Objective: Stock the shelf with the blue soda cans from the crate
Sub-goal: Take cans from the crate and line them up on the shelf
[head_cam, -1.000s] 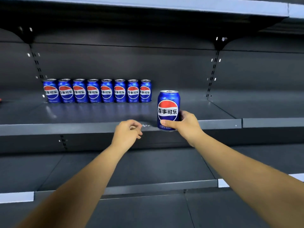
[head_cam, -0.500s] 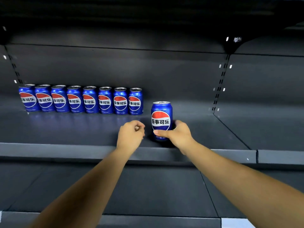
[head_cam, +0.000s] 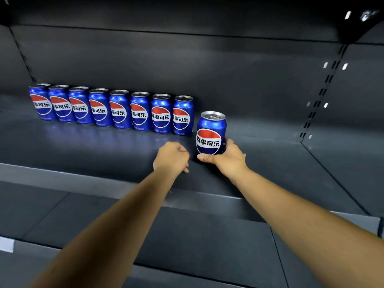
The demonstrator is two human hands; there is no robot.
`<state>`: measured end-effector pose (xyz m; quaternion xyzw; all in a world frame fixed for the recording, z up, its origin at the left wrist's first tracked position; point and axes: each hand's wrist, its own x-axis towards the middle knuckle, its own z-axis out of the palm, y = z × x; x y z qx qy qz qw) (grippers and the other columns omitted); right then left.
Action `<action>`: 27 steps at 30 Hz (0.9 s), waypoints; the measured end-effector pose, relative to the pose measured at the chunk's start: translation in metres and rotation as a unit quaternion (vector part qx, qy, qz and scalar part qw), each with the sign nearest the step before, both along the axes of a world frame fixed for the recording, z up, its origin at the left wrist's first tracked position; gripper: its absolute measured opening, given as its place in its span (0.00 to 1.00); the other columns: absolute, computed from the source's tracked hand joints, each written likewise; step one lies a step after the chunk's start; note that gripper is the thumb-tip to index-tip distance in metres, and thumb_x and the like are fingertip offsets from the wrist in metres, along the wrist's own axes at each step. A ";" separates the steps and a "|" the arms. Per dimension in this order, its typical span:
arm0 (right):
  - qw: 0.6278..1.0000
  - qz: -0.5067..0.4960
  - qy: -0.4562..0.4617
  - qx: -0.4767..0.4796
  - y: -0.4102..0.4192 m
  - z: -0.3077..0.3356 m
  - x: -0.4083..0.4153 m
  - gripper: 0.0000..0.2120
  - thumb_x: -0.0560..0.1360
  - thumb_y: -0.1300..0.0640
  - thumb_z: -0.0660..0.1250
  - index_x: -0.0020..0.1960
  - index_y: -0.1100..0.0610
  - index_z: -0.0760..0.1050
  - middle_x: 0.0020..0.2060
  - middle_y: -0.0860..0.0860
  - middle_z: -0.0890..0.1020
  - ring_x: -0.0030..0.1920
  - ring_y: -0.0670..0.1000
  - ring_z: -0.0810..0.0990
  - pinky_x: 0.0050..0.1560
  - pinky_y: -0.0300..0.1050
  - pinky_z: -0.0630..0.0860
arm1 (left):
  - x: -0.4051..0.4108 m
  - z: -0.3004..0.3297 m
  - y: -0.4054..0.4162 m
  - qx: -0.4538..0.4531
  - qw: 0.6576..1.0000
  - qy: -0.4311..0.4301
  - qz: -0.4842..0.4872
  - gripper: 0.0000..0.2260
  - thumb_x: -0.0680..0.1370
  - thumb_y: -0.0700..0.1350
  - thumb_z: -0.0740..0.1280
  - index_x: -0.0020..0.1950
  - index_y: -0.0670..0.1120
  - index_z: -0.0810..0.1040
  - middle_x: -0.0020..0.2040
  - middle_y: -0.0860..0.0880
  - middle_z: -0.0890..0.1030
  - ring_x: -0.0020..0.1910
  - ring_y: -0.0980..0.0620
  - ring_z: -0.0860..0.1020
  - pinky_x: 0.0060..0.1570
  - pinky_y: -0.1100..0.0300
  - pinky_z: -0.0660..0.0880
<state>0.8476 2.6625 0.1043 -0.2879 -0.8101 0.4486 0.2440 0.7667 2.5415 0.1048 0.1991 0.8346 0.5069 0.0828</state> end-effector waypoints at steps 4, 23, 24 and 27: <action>0.996 -0.064 -0.053 0.023 0.003 0.001 -0.012 0.37 0.63 0.43 0.77 0.61 0.56 0.62 0.65 0.54 0.74 0.70 0.53 0.67 0.72 0.58 0.35 | 0.000 0.004 0.003 -0.035 0.998 0.056 -0.003 0.08 0.75 0.36 0.58 0.42 0.42 0.75 0.31 0.45 0.79 0.22 0.50 0.74 0.38 0.57 0.78; 0.962 -0.133 -0.202 0.124 0.021 -0.002 -0.068 0.27 0.74 0.40 0.66 0.69 0.51 0.66 0.67 0.53 0.73 0.77 0.51 0.43 0.67 0.71 0.36 | -0.018 0.003 0.005 0.060 0.995 -0.065 0.040 0.06 0.76 0.35 0.58 0.40 0.41 0.71 0.27 0.45 0.75 0.15 0.56 0.71 0.19 0.67 0.67; 0.961 -0.132 -0.207 0.124 0.021 -0.001 -0.068 0.26 0.74 0.40 0.66 0.68 0.50 0.68 0.68 0.53 0.72 0.77 0.52 0.44 0.67 0.71 0.37 | -0.019 0.003 0.005 0.060 0.995 -0.066 0.040 0.06 0.76 0.35 0.58 0.40 0.41 0.71 0.27 0.45 0.75 0.15 0.56 0.71 0.19 0.67 0.67; 0.959 -0.126 -0.229 0.113 0.022 0.001 -0.070 0.26 0.73 0.38 0.65 0.67 0.49 0.70 0.69 0.53 0.71 0.77 0.55 0.44 0.67 0.71 0.37 | -0.020 0.003 0.005 0.063 0.995 -0.067 0.038 0.07 0.76 0.35 0.58 0.39 0.41 0.71 0.27 0.45 0.75 0.15 0.56 0.71 0.19 0.67 0.67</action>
